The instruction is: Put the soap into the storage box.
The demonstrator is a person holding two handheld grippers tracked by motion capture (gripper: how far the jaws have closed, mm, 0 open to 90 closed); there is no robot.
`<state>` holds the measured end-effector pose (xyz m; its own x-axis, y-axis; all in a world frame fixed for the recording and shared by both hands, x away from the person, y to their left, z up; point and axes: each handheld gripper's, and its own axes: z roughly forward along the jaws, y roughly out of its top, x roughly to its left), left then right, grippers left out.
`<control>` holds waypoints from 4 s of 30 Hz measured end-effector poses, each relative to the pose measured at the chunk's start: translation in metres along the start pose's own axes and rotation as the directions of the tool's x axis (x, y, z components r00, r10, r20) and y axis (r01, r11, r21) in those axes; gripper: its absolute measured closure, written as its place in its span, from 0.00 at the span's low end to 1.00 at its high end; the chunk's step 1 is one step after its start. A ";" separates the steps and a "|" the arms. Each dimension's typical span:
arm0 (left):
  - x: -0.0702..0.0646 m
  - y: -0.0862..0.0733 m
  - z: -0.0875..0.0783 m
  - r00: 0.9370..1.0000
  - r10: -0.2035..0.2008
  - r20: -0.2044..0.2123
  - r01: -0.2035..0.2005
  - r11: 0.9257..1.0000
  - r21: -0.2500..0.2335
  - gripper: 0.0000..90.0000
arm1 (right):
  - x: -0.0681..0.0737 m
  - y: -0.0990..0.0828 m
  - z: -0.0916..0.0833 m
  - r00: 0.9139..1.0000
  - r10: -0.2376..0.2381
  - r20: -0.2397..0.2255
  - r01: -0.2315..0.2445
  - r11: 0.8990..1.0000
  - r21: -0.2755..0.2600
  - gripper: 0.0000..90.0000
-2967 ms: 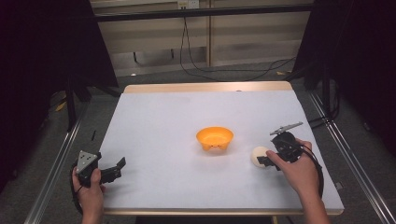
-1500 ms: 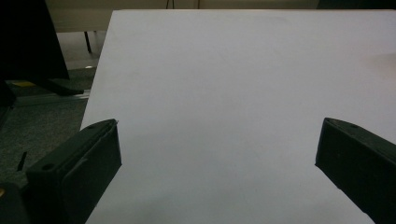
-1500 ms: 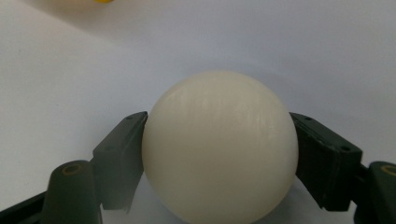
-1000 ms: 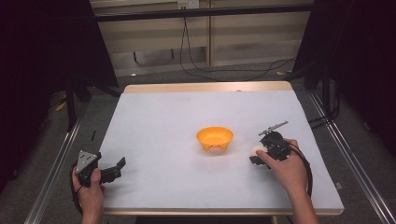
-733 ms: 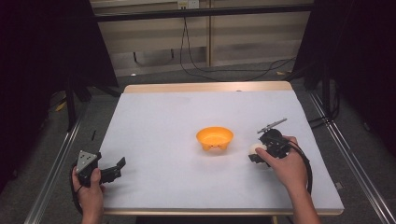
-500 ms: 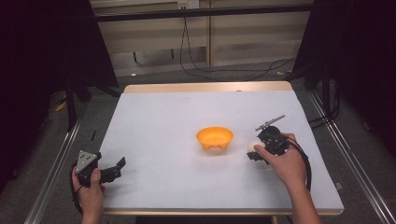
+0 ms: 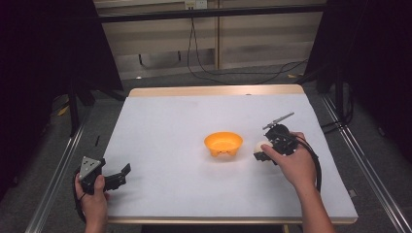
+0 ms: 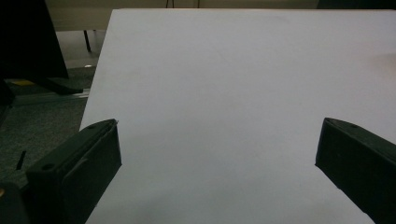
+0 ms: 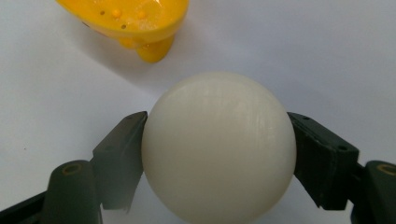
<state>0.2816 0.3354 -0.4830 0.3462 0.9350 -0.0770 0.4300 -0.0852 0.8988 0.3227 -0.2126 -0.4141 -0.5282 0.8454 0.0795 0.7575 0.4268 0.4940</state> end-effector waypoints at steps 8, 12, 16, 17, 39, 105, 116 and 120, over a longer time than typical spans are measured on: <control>0.000 0.000 0.000 1.000 0.000 0.001 0.000 1.000 0.000 0.00 | 0.004 0.009 -0.002 1.000 -0.010 0.000 0.010 1.000 -0.001 0.27; 0.000 0.000 0.000 1.000 -0.001 0.001 0.001 1.000 0.000 0.00 | 0.005 0.013 -0.003 1.000 -0.015 -0.005 0.015 1.000 -0.004 0.27; 0.000 0.000 0.000 1.000 -0.001 0.001 0.001 1.000 -0.001 0.00 | 0.007 0.018 -0.004 1.000 -0.020 -0.007 0.020 1.000 -0.005 0.27; 0.000 0.000 0.000 1.000 -0.001 0.001 0.001 1.000 0.000 0.00 | 0.008 0.019 -0.004 1.000 -0.018 -0.008 0.018 1.000 0.001 0.27; 0.000 0.000 0.000 1.000 0.004 0.001 -0.004 1.000 0.002 0.00 | 0.021 0.046 -0.002 0.999 -0.050 -0.021 0.049 0.999 -0.017 0.27; 0.001 0.000 0.000 1.000 -0.003 0.007 0.003 1.000 -0.002 0.00 | 0.061 0.097 0.052 0.996 -0.054 -0.064 0.055 0.998 0.006 0.27; 0.001 0.000 0.000 1.000 -0.003 0.007 0.003 1.000 -0.002 0.00 | 0.062 0.095 0.058 0.998 -0.038 -0.052 0.039 0.999 0.023 0.27; 0.001 0.000 0.000 1.000 -0.003 0.007 0.003 1.000 -0.002 0.00 | 0.062 0.094 0.060 0.997 -0.043 -0.057 0.045 0.998 0.033 0.27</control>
<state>0.2816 0.3362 -0.4829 0.3512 0.9326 -0.0828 0.4296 -0.0820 0.8993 0.3844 -0.1009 -0.4144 -0.5815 0.8065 0.1070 0.7451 0.4751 0.4681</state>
